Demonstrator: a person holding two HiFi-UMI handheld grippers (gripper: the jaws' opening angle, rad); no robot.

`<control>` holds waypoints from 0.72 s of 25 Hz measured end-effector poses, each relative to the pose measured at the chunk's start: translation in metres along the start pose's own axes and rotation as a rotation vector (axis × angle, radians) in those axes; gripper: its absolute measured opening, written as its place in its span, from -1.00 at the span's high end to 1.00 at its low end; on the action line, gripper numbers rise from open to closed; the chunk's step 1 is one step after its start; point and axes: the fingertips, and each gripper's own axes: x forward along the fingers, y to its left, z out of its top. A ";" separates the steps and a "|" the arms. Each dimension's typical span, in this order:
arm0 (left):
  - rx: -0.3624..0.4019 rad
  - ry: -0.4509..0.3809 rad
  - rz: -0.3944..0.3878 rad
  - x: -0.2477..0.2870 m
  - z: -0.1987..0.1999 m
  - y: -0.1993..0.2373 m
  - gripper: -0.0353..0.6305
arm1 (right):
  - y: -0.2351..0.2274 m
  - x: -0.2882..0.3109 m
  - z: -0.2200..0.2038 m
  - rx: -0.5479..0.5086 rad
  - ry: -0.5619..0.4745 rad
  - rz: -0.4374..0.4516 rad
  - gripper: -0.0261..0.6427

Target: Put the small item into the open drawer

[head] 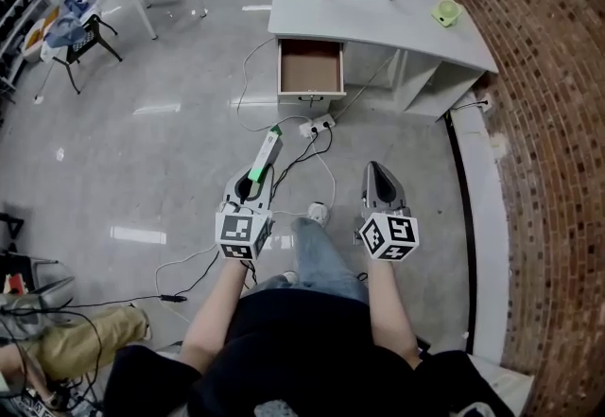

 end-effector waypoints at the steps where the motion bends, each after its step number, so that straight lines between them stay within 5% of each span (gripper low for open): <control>1: -0.001 -0.004 -0.002 0.007 0.001 0.002 0.64 | -0.003 0.006 0.001 -0.001 -0.002 -0.001 0.92; 9: -0.002 -0.012 0.018 0.081 0.007 0.036 0.64 | -0.032 0.083 0.009 -0.015 -0.020 -0.005 0.92; 18: -0.019 0.016 0.079 0.252 0.010 0.095 0.64 | -0.098 0.273 0.027 -0.062 0.006 0.062 0.92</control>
